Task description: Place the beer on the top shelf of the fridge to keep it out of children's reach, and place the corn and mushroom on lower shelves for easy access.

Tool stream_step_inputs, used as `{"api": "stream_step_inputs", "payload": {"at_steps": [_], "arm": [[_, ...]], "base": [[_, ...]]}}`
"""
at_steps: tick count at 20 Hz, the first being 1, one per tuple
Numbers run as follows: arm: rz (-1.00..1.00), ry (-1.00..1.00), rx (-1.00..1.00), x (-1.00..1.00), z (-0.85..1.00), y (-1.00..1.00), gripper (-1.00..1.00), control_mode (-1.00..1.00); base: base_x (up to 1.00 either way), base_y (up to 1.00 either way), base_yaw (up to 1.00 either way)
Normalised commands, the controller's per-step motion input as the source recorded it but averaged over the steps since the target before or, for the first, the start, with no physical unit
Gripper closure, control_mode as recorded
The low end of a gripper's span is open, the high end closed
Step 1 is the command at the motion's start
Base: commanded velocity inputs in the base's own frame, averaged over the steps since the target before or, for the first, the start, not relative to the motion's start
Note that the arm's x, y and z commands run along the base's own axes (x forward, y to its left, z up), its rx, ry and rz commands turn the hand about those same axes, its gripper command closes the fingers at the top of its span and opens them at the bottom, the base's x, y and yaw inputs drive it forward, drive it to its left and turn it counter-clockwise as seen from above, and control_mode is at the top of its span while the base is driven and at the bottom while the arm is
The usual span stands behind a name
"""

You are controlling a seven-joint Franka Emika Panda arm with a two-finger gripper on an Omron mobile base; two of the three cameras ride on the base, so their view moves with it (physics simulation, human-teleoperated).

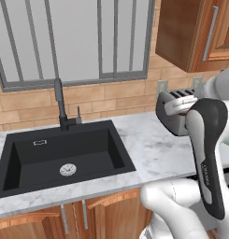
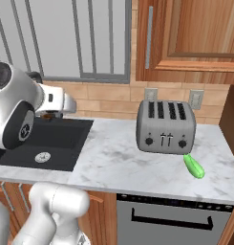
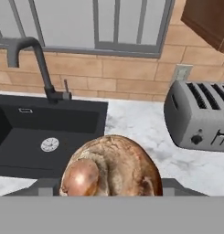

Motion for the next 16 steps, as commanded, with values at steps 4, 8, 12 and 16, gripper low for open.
{"api": "stream_step_inputs", "payload": {"at_steps": [4,8,12,16], "arm": [[0.00,0.08,-0.08,-0.65,0.04,-0.07,1.00,-1.00],[0.00,0.03,-0.02,-0.19,0.00,-0.03,1.00,1.00],[0.00,0.00,0.00,0.00,0.00,0.00,1.00,1.00],[0.00,0.00,0.00,0.00,0.00,0.00,1.00,1.00]], "base": [[0.00,0.00,0.00],[-0.68,-0.13,0.00],[-1.00,-0.24,0.00],[-1.00,-0.52,-0.08]]}}
